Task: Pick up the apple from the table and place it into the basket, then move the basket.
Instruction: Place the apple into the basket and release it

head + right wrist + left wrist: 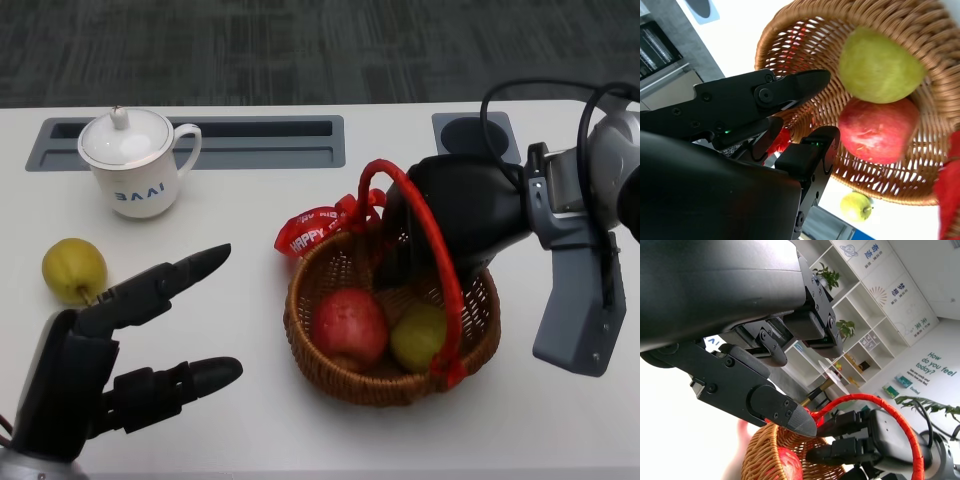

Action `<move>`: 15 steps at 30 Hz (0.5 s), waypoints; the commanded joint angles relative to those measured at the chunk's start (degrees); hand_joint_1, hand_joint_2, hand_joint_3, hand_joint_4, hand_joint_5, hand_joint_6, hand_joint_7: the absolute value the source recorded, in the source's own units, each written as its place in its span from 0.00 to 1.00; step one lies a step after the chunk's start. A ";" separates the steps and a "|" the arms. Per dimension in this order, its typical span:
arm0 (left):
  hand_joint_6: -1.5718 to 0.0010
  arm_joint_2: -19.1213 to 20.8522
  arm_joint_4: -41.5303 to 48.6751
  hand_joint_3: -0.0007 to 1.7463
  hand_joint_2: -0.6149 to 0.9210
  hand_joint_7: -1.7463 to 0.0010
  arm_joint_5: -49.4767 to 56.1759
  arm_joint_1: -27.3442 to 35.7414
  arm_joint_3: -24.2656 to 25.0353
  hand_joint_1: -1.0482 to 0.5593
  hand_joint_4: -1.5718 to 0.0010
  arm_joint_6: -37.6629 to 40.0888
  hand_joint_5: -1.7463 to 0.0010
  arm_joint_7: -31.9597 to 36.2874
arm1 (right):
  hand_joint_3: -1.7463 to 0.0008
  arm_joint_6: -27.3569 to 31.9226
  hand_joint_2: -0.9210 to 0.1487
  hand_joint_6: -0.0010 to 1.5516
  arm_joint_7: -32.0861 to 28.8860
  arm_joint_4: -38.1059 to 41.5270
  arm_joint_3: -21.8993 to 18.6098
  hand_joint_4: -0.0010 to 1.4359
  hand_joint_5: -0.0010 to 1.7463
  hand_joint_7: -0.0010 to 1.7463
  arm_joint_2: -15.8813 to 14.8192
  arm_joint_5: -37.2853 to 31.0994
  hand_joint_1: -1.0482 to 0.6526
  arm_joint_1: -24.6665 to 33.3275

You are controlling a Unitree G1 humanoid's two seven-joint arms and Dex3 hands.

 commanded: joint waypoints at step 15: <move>0.52 -0.60 3.94 0.00 0.94 0.99 2.02 -2.75 0.62 0.53 0.46 -4.63 0.99 3.39 | 1.00 -1.56 0.20 0.29 5.33 -3.89 4.47 0.35 0.00 0.00 -3.91 -2.67 0.29 -8.18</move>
